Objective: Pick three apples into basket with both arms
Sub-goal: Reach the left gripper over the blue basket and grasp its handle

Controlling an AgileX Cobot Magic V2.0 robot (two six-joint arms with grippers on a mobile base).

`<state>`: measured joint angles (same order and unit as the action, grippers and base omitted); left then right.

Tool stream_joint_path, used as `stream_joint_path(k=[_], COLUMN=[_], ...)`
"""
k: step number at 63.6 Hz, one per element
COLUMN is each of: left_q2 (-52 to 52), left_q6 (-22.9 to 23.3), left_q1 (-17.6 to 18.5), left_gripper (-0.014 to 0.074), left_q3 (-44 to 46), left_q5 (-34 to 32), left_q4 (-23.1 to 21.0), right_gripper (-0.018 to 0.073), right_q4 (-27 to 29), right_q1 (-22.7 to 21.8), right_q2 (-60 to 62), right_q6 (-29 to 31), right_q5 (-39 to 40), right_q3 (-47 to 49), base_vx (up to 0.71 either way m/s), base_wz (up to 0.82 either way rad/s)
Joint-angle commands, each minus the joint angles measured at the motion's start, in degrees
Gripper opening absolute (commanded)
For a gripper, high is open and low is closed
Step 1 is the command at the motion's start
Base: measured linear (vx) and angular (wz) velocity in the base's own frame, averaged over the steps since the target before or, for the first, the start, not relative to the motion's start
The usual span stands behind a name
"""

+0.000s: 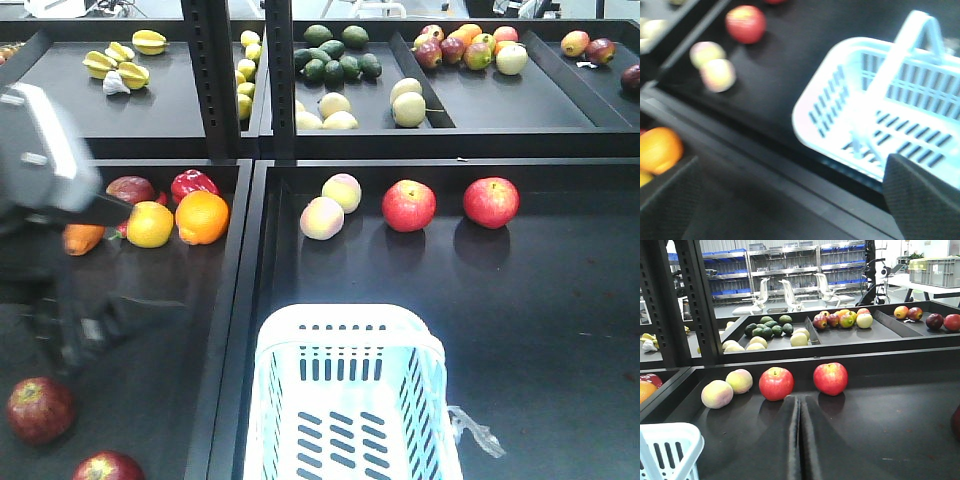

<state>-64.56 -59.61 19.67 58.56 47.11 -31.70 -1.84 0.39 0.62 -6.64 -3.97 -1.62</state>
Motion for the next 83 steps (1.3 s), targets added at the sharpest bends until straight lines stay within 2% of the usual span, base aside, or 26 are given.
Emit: stream_joint_path(k=[1, 13, 36, 45, 62, 75, 83], left_q2=[-2.9, -8.8, -21.1, -25.7, -33.1, -34.9, -34.9], left_q6=[-0.2, -0.2, 0.3, 0.3, 0.3, 0.3, 0.3], left_q1=[4.7, 12.7, 21.5, 23.1, 23.2, 23.2, 23.2], left_gripper=[0.0686, 0.0681, 0.0671, 0.066, 0.0625, 0.0556, 0.047], left_q3=[2.7, 4.9, 14.6, 16.4, 19.5, 19.5, 19.5], left_q5=[-3.3, -6.1, -5.6, -5.7, -5.5, -4.9, -5.5], left_q4=[-0.2, 2.6, 8.3, 8.8, 11.2, 11.7, 11.7], right_gripper=[-0.0009, -0.0009, -0.0009, -0.0009, -0.0009, -0.0009, -0.0009], right_q4=[-0.6, -0.6, -0.6, -0.6, -0.6, -0.6, -0.6], right_q1=[-0.4, -0.4, -0.4, -0.4, -0.4, -0.4, -0.4], right_q2=[0.6, 0.6, 0.6, 0.6, 0.6, 0.6, 0.6], right_q6=[-0.1, -0.1, -0.1, -0.1, -0.1, -0.1, -0.1], right_q5=[4.3, 4.3, 4.3, 4.3, 4.3, 4.3, 4.3], right_q3=[-0.8, -0.8, -0.8, -0.8, -0.8, -0.8, -0.8], base_vx=[0.0, 0.0, 0.0, 0.0, 0.0, 0.0, 0.0], base_wz=[0.0, 0.0, 0.0, 0.0, 0.0, 0.0, 0.0])
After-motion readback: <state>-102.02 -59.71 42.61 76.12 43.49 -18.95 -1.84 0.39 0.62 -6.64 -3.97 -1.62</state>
